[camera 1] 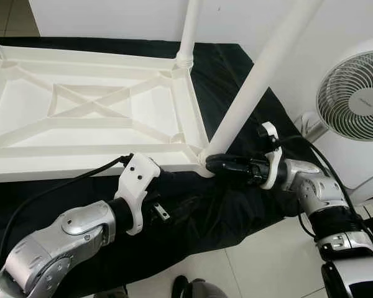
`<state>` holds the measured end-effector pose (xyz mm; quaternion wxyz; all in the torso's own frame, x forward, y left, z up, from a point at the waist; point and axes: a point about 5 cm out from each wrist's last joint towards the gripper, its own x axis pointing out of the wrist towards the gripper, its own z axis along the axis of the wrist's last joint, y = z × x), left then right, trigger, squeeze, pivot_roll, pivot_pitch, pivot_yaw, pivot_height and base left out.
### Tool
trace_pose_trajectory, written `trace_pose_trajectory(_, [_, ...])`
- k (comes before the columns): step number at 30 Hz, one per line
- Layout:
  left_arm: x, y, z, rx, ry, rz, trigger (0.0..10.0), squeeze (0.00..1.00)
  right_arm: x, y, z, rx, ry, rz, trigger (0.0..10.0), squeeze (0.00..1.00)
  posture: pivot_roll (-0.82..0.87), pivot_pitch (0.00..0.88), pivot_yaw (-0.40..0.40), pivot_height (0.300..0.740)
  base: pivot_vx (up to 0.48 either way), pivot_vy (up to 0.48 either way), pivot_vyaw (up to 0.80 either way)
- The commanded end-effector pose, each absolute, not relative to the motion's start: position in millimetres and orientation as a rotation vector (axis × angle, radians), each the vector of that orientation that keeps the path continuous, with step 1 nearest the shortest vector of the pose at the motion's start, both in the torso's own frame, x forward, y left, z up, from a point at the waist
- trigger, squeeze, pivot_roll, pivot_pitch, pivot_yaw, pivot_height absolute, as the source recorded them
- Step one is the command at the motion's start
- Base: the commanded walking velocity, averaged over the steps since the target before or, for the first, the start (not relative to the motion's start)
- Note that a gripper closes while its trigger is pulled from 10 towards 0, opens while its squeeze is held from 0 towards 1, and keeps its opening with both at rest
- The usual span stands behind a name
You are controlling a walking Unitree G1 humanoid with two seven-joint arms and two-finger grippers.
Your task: Building children table
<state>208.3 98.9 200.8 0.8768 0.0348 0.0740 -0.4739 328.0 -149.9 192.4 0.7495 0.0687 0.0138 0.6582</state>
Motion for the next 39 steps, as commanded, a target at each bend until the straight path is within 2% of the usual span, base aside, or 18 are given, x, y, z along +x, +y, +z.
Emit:
trace_pose_trajectory(1, [198.1,93.4,201.2,0.066,0.166,-1.112,10.0,0.00,334.0,-159.0,196.9,0.167,-0.011,1.376,10.0,0.00,0.24,0.215,-0.163,0.740,0.000,0.000,0.00])
trace_pose_trajectory(6, [195.9,92.5,201.1,0.067,0.176,-1.128,10.0,0.00,346.2,-166.5,205.8,0.178,-0.073,1.265,10.0,0.00,0.24,0.213,-0.162,0.740,0.000,0.000,0.00])
trace_pose_trajectory(8, [194.1,91.9,200.9,0.069,0.185,-1.143,10.0,0.00,356.3,-175.5,211.0,0.184,-0.113,1.139,10.0,0.00,0.23,0.213,-0.159,0.740,0.000,0.000,0.00])
trace_pose_trajectory(11, [193.6,91.7,200.9,0.069,0.187,-1.146,10.0,0.00,359.8,-179.0,212.8,0.194,-0.123,1.092,10.0,0.00,0.23,0.213,-0.159,0.740,0.000,0.000,0.00])
trace_pose_trajectory(14, [193.4,91.6,201.0,0.069,0.190,-1.150,10.0,0.00,368.9,-188.7,219.7,0.216,-0.181,0.951,10.0,0.00,0.23,0.213,-0.159,0.740,0.000,0.000,0.00])
trace_pose_trajectory(16, [193.4,91.6,201.0,0.069,0.190,-1.150,10.0,0.00,368.9,-188.7,219.7,0.216,-0.181,0.951,10.0,0.00,0.23,0.213,-0.159,0.740,0.000,0.000,0.00])
trace_pose_trajectory(18, [193.8,91.7,201.2,0.069,0.191,-1.149,10.0,0.00,377.8,-200.4,227.0,0.242,-0.251,0.772,10.0,0.00,0.23,0.213,-0.159,0.740,0.000,0.000,0.00])
trace_pose_trajectory(19, [193.8,91.7,201.2,0.069,0.191,-1.149,10.0,0.00,377.8,-200.4,227.0,0.242,-0.251,0.772,10.0,0.00,0.23,0.213,-0.159,0.740,0.000,0.000,0.00])
trace_pose_trajectory(21, [195.5,92.5,202.2,0.071,0.182,-1.136,10.0,0.00,385.1,-212.9,232.0,0.264,-0.301,0.573,10.0,0.00,0.23,0.213,-0.150,0.740,0.000,0.000,0.00])
trace_pose_trajectory(24, [196.4,92.9,202.6,0.071,0.178,-1.130,10.0,0.00,387.2,-217.5,233.6,0.283,-0.318,0.502,10.0,0.00,0.23,0.213,-0.150,0.740,0.000,0.000,0.00])
trace_pose_trajectory(25, [200.7,93.9,204.5,0.070,0.154,-1.102,10.0,0.00,388.4,-222.5,234.9,0.269,-0.349,0.406,10.0,0.00,0.23,0.212,-0.146,0.740,0.000,0.000,0.00])
trace_pose_trajectory(32, [211.9,96.5,210.9,0.068,0.084,-1.022,10.0,0.00,384.3,-206.7,227.6,0.255,-0.362,0.494,10.0,0.00,0.22,0.216,-0.138,0.740,0.000,0.000,0.00])
trace_pose_trajectory(36, [231.5,102.6,220.2,0.029,-0.005,-0.882,10.0,0.00,372.5,-186.0,213.0,0.259,-0.369,0.588,10.0,0.00,0.22,0.215,-0.135,0.740,0.000,0.000,0.00])
trace_pose_trajectory(37, [241.1,106.8,220.3,0.019,-0.018,-0.821,10.0,0.00,360.9,-172.6,204.1,0.245,-0.370,0.650,10.0,0.00,0.22,0.210,-0.124,0.740,0.000,0.000,0.00])
trace_pose_trajectory(39, [241.1,106.8,220.3,0.019,-0.018,-0.821,10.0,0.00,360.9,-172.6,204.1,0.245,-0.370,0.650,10.0,0.00,0.22,0.210,-0.124,0.740,0.000,0.000,0.00])
